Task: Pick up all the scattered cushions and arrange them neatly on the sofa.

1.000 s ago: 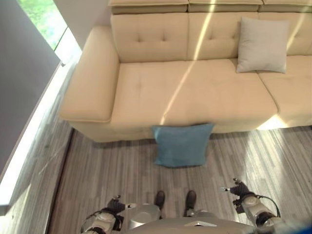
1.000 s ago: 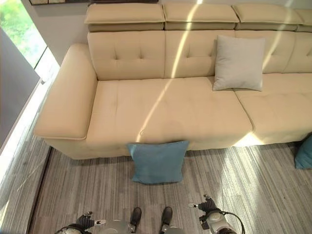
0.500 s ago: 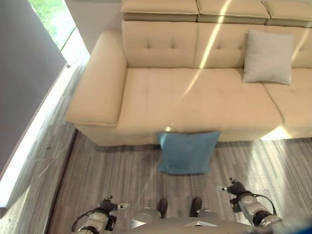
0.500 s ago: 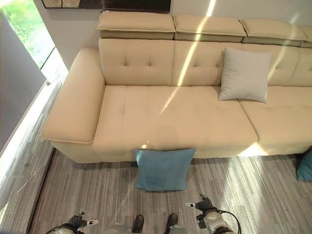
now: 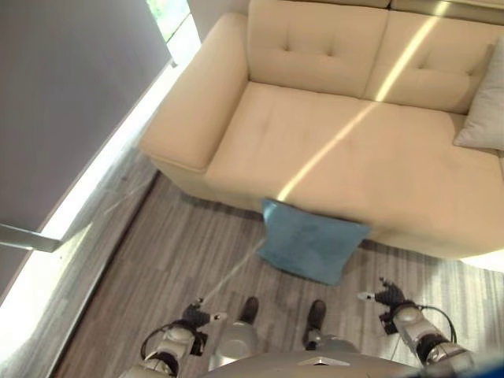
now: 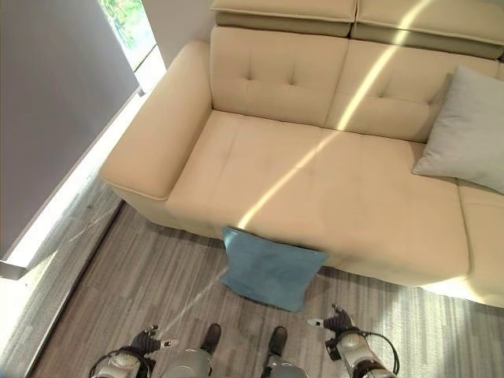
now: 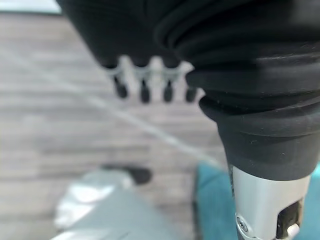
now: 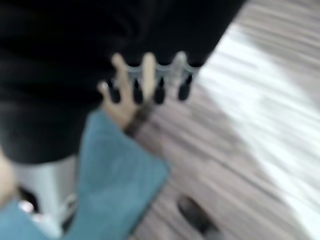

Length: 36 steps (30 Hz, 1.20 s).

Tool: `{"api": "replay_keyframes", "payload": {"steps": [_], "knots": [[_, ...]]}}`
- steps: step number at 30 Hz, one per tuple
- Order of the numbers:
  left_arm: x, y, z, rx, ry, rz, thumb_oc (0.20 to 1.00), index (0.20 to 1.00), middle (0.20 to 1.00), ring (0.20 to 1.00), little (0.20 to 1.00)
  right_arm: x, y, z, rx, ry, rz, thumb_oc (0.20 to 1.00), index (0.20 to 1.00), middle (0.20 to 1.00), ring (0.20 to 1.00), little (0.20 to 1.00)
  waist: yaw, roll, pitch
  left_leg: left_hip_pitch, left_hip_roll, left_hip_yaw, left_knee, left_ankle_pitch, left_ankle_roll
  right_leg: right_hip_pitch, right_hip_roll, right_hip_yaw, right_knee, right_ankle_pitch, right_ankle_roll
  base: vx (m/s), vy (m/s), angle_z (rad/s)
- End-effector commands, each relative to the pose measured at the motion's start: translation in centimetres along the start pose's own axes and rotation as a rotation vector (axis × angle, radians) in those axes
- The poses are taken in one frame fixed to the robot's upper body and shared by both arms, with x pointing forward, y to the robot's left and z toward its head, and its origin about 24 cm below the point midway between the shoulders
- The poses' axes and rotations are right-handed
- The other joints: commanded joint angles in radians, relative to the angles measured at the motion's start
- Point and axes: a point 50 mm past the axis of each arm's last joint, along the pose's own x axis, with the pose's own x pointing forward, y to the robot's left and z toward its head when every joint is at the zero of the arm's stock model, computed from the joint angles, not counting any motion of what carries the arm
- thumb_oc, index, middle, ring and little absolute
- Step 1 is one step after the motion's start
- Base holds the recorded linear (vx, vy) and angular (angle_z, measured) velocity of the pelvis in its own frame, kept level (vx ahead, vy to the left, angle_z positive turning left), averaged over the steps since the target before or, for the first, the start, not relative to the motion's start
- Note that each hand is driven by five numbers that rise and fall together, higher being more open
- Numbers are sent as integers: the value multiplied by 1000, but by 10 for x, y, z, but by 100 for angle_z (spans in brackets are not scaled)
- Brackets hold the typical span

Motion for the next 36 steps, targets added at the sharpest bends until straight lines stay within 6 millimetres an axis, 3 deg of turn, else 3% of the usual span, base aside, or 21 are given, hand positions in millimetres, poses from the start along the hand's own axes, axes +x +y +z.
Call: {"api": "replay_keyframes", "payload": {"steps": [1,6,13,14,15,16,17,20,22,23,27,28,30,32,34,36], "knots": [[3,15,10,4,-22,49,1000,1000,1000,1000,1000,-5,-1,-21,13,53,-13,1000,1000,1000,1000,1000,5,-7,-18,-19,-68,-1,-122,-3,51,16,-45,21,8,-49,126,67,12,26],[4,23,20,-13,-55,80,1000,1000,1000,1000,1000,-3,2,-14,14,35,-12,1000,1000,1000,1000,1000,11,-17,-13,-37,-83,18,-119,-2,68,-15,-41,38,16,-35,122,73,67,-19],[5,37,79,-118,-253,160,1000,1000,1000,1000,1000,2,-6,20,112,-73,-81,1000,1000,1000,1000,1000,26,-21,54,-129,-99,5,-106,17,68,-114,-55,19,74,-36,118,-60,27,3],[3,41,99,-151,-325,188,1000,1000,1000,1000,1000,4,-12,37,155,-124,-122,1000,1000,1000,1000,1000,25,-21,78,-165,-101,7,-94,20,67,-157,-56,20,99,-37,116,-95,14,19],[3,41,99,-151,-325,188,1000,1000,1000,1000,1000,4,-12,37,156,-124,-122,1000,1000,1000,1000,1000,25,-21,77,-166,-101,7,-94,20,67,-158,-56,20,100,-37,116,-144,44,17],[0,45,115,-191,-390,217,1000,1000,1000,1000,1000,4,-19,54,202,-179,-164,1000,1000,1000,1000,1000,22,-19,98,-199,-99,14,-83,21,67,-203,-58,26,121,-36,113,-70,29,10],[0,45,115,-191,-390,217,1000,1000,1000,1000,1000,4,-19,54,202,-179,-164,1000,1000,1000,1000,1000,22,-20,97,-200,-99,14,-83,21,67,-205,-58,27,122,-37,113,-113,44,1],[-6,50,142,-264,-482,255,1000,1000,1000,1000,1000,4,-29,87,264,-279,-226,1000,1000,1000,1000,1000,12,-16,130,-266,-96,28,-56,24,68,-286,-64,38,155,-34,110,-108,42,-17],[-16,56,177,-332,-600,289,1000,1000,1000,1000,1000,-3,-40,134,346,-429,-294,1000,1000,1000,1000,1000,-5,-9,160,-357,-95,53,-33,31,67,-396,-64,63,175,-21,111,-114,55,-18],[-20,58,186,-341,-634,299,1000,1000,1000,1000,1000,-7,-44,146,363,-469,-316,1000,1000,1000,1000,1000,-10,-6,163,-367,-87,59,-32,8,63,-416,-58,74,182,-42,115,-20,41,-21],[-37,65,222,-367,-774,332,1000,1000,1000,1000,1000,-21,-59,188,418,-623,-389,1000,1000,1000,1000,1000,-32,1,185,-476,-84,76,2,4,64,-533,-59,110,197,-29,118,-40,53,-22],[-37,65,222,-367,-775,332,1000,1000,1000,1000,1000,-21,-59,188,418,-623,-390,1000,1000,1000,1000,1000,-32,0,183,-479,-84,77,4,4,64,-536,-59,111,198,-29,118,-54,74,-36],[-53,70,258,-367,-877,363,1000,1000,1000,1000,1000,-36,-76,227,472,-738,-460,1000,1000,1000,1000,1000,-54,4,194,-600,-81,84,14,11,68,-673,-57,146,202,-8,125,-48,91,-22],[-56,71,265,-361,-893,364,1000,1000,1000,1000,1000,-39,-79,233,478,-755,-471,1000,1000,1000,1000,1000,-58,4,193,-621,-81,85,15,12,68,-698,-56,153,203,-6,126,-7,50,-13],[-71,83,290,-412,-965,370,1000,1000,1000,1000,1000,-53,-106,257,520,-821,-556,1000,1000,1000,1000,1000,-79,6,196,-700,-84,90,17,15,70,-793,-53,173,206,3,132,-4,50,-33],[-77,90,299,-442,-990,375,1000,1000,1000,1000,1000,-58,-116,264,545,-842,-583,1000,1000,1000,1000,1000,-89,5,197,-729,-82,91,17,18,70,-828,-51,183,206,7,133,-5,18,-7]]}}
